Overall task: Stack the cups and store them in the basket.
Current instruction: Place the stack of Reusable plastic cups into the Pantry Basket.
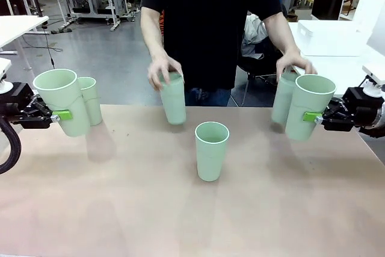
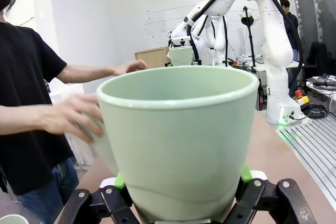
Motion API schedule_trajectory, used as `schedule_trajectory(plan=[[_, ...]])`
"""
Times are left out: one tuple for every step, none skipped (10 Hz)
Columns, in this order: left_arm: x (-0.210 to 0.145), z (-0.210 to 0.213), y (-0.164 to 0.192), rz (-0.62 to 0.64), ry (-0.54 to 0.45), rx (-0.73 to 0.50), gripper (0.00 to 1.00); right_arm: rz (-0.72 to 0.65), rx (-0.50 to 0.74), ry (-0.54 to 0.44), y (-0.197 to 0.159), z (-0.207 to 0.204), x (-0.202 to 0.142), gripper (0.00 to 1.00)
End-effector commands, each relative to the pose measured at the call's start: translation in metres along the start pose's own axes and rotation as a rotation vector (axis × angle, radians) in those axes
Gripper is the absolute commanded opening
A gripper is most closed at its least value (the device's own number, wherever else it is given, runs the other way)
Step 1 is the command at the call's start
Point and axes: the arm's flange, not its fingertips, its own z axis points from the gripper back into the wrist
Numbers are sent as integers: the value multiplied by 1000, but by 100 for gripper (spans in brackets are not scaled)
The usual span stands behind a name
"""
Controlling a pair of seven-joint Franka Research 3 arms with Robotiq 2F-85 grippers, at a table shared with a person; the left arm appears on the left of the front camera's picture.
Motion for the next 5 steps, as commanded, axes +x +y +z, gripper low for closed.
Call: schedule_trajectory(plan=[[3, -2, -1, -5, 1, 3, 85, 10, 0, -2, 1, -1, 2, 87], [3, -2, -1, -5, 1, 3, 85, 10, 0, -2, 1, -1, 2, 87], [3, -2, -1, -5, 1, 3, 85, 10, 0, -2, 1, -1, 2, 87], [3, -2, -1, -5, 1, 3, 85, 10, 0, -2, 1, -1, 2, 87], [3, -2, -1, -5, 1, 3, 85, 10, 0, -2, 1, -1, 2, 87]])
